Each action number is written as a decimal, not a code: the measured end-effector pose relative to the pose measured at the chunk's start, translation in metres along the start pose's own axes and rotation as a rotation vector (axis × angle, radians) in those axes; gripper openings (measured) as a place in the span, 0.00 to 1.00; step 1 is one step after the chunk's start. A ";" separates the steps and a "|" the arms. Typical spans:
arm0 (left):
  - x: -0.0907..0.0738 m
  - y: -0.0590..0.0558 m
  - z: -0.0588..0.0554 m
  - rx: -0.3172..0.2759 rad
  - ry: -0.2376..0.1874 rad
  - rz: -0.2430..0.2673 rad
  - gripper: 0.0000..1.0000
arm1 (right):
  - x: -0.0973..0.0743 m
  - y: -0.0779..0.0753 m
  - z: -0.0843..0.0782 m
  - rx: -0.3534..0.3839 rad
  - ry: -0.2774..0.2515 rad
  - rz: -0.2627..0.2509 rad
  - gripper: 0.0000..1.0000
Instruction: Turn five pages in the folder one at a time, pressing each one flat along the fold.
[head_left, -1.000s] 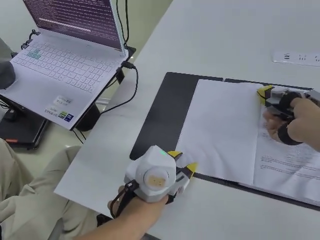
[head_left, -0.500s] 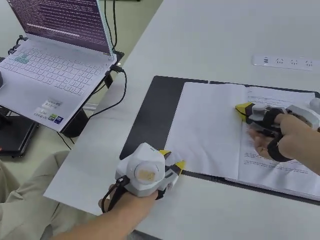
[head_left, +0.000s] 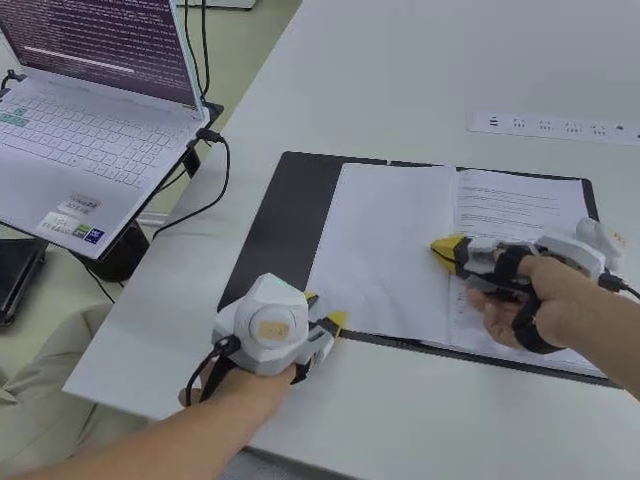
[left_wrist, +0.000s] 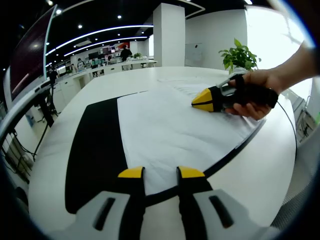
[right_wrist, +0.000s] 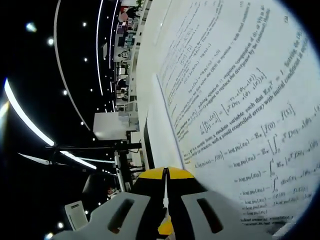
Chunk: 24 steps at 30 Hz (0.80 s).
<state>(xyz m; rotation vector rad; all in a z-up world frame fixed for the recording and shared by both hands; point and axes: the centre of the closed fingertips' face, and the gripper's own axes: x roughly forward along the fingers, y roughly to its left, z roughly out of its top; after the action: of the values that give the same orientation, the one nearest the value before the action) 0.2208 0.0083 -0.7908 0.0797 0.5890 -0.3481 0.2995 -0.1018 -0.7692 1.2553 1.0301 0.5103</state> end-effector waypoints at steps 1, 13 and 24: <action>0.000 0.000 0.000 -0.001 0.000 0.000 0.24 | -0.002 -0.001 -0.003 -0.003 -0.001 0.001 0.00; -0.001 -0.001 0.001 0.000 0.001 0.000 0.24 | -0.025 -0.014 -0.049 0.011 0.033 0.012 0.00; -0.002 0.000 0.001 -0.007 -0.002 0.001 0.24 | -0.045 -0.032 -0.076 0.092 0.019 0.049 0.00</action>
<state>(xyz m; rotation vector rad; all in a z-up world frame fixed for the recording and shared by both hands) 0.2196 0.0084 -0.7888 0.0729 0.5881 -0.3452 0.2064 -0.1075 -0.7811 1.3617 1.0505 0.5183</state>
